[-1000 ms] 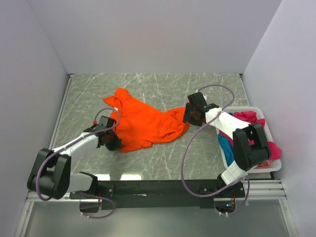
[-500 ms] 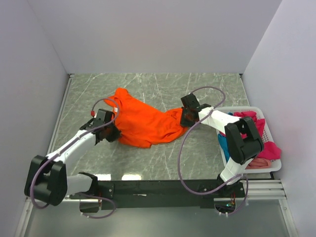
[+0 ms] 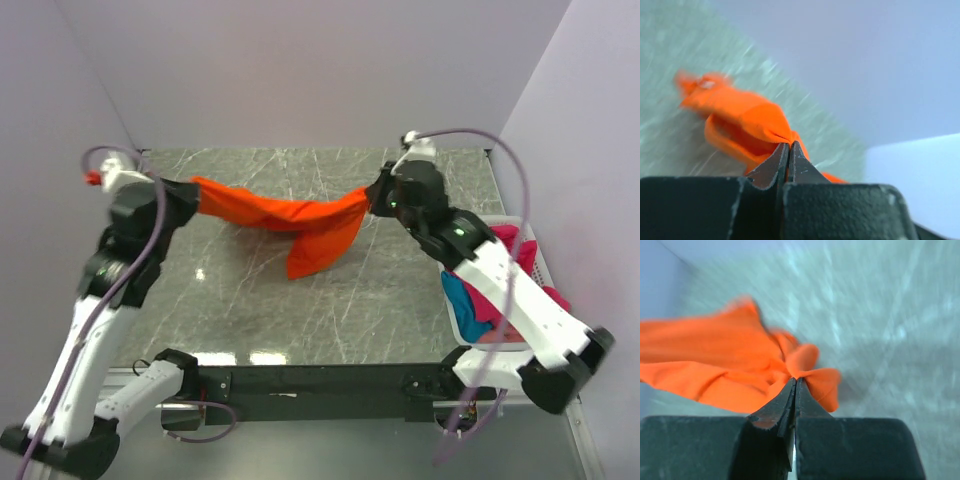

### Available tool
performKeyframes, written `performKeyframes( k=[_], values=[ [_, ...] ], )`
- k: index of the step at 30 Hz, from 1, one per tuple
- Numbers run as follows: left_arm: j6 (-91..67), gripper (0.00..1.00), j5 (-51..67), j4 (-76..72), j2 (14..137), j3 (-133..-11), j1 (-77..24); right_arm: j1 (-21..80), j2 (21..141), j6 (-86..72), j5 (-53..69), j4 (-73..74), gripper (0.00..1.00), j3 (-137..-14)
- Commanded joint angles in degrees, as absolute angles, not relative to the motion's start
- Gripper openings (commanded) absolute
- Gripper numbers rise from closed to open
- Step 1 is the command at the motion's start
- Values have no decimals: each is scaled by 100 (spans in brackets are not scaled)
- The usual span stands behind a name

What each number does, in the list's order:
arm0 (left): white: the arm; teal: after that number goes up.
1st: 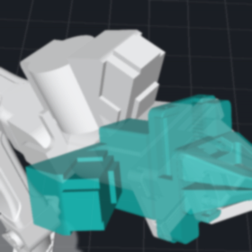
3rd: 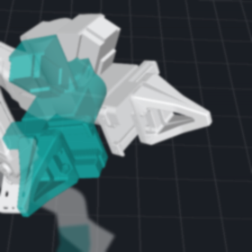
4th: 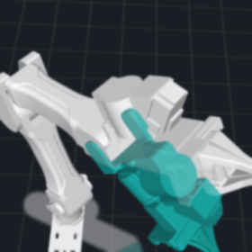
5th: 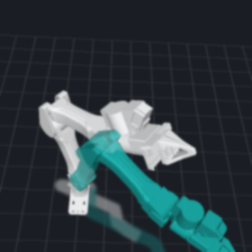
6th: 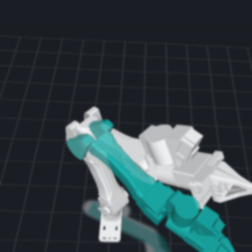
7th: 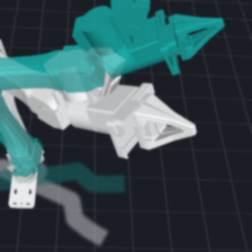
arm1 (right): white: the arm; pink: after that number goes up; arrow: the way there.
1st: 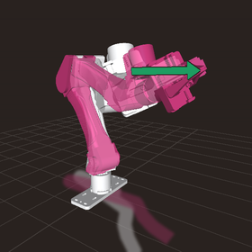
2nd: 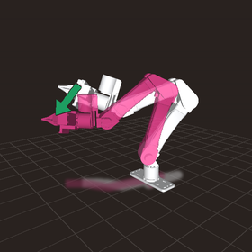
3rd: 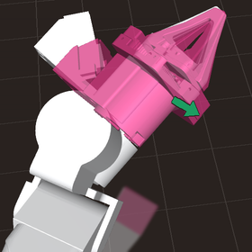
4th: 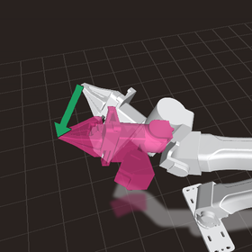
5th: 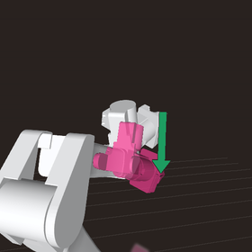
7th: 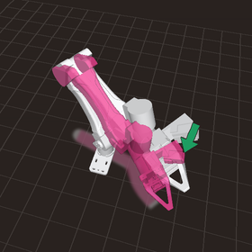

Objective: Fold and stack the t-shirts
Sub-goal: Flatten the tshirt out

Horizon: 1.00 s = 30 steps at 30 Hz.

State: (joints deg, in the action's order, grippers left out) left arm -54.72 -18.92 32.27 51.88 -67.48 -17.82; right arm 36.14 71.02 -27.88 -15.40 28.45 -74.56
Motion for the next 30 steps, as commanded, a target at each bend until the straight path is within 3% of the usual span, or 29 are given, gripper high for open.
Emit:
performKeyframes(
  k=[1, 9, 14, 23, 28, 30],
  values=[
    [-5397, 1, -2479, 3270, 4607, -7364, -1793, 4067, 6418, -2523, -2504, 3093, 0, -8120],
    [-4782, 1, -2075, 2453, 3639, -8322, -1793, 4833, 5380, -2153, -2461, 2936, 0, -8868],
    [-4457, 1, -1495, 2092, 3840, -8823, -1793, 4948, 5177, -2039, -2188, 2716, 0, -9096],
    [-4201, 3, -2749, 2223, 5711, -9474, -1793, 4686, 6151, -1898, -3358, 3128, 0, -9623],
    [-4166, 6, -2883, 2329, 7485, -9615, -1477, 2834, 7591, -2285, -1700, 2885, 0, -9327],
    [-4192, 8, -2421, 2024, 8283, -9528, -1074, 2541, 8475, -2381, -1364, 2778, 0, -9299]
  ],
)
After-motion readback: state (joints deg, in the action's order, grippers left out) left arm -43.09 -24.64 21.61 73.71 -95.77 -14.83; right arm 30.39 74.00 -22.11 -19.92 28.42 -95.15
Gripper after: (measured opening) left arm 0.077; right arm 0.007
